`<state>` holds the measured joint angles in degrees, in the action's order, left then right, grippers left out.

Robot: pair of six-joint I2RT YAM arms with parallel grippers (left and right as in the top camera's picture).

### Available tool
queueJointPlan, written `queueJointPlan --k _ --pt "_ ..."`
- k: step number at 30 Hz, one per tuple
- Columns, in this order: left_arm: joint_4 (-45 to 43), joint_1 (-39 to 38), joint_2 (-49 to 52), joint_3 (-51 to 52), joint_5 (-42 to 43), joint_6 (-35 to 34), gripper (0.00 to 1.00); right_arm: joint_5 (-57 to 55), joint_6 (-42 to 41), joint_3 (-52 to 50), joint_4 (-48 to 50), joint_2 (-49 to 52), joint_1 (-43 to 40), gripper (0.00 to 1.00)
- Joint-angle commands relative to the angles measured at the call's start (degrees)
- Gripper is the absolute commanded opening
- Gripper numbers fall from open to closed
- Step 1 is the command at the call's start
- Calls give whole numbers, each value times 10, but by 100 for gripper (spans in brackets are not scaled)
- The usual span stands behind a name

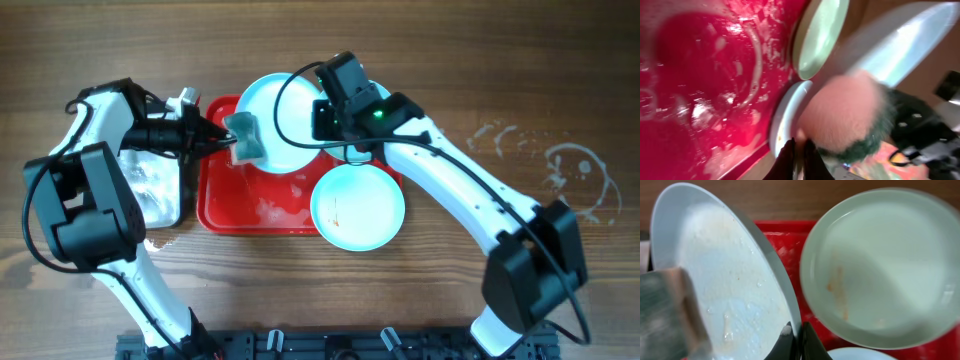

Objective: Clean dirty plates on tray and stack at the side
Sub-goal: 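Lift the plate with the right gripper and pull the sponge back left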

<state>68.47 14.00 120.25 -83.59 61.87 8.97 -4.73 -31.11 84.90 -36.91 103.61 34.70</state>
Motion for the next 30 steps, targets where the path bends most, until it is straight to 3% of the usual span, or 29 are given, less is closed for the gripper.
queueJointPlan --k 1,9,16,17,19,21,25,27,30 --pt "0 1 -63 -26 -74 -9 4 -117 32 3 -15 -39 -3 4" --pt "-3 0 -149 -39 -127 -25 4 -127 42 3 -20 -41 -3 4" --pt "-19 -67 -152 -38 -300 -100 4 -174 39 6 -35 -43 -5 4" --pt "-23 -89 -152 -37 -317 -110 7 -168 36 14 -44 -47 -9 4" --pt "-24 -134 -152 -36 -380 -152 26 -162 23 30 -63 -57 -20 4" --pt "-24 -174 -152 -36 -458 -245 41 -162 22 45 -82 -76 -36 4" --pt "-28 -243 -152 -36 -500 -391 56 -162 22 56 -99 -125 -73 4" --pt "-30 -278 -152 -33 -531 -440 80 -162 23 56 -106 -144 -90 4" --pt "-36 -325 -152 -12 -598 -504 88 -157 26 56 -113 -151 -102 4"
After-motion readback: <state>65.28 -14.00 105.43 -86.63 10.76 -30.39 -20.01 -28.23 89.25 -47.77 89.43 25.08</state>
